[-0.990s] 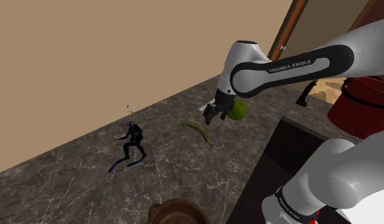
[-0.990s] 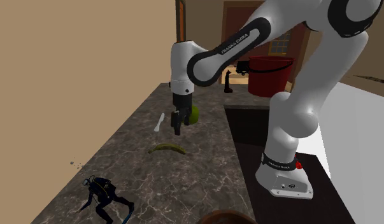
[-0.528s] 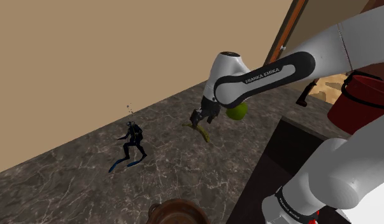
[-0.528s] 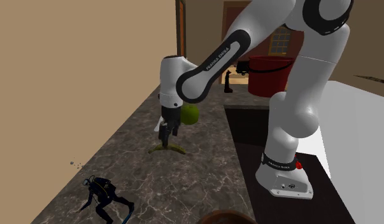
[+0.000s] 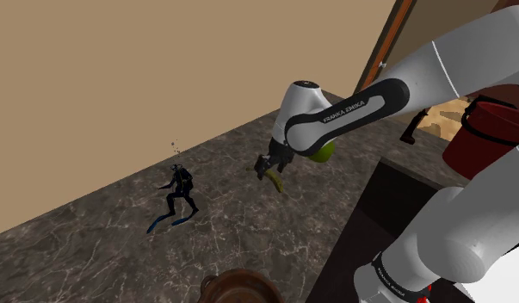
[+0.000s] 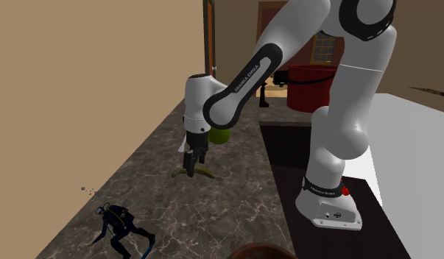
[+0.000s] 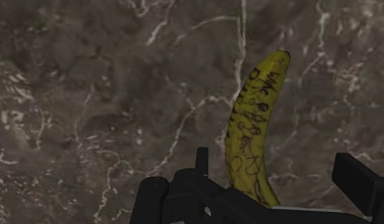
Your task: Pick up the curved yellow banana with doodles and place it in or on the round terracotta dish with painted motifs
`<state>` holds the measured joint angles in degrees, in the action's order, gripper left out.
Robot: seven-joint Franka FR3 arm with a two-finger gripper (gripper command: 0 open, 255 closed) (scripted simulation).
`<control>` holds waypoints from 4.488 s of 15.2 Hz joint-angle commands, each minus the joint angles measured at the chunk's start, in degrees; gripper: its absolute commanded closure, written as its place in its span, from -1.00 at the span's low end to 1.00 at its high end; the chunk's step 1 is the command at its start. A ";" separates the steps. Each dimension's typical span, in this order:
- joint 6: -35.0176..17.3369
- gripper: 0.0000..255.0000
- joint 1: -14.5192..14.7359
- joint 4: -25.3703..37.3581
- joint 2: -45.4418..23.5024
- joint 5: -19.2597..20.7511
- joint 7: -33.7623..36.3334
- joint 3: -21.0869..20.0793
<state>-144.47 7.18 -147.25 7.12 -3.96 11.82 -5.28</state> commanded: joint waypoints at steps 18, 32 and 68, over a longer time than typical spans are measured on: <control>3.40 1.00 0.00 0.96 2.45 -0.05 0.02 0.07; 15.53 1.00 -0.03 6.11 9.44 0.00 0.20 0.39; 23.21 1.00 19.30 5.30 22.23 -14.44 43.80 -33.69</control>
<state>-121.19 26.42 -143.06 30.29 -18.40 53.85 -37.54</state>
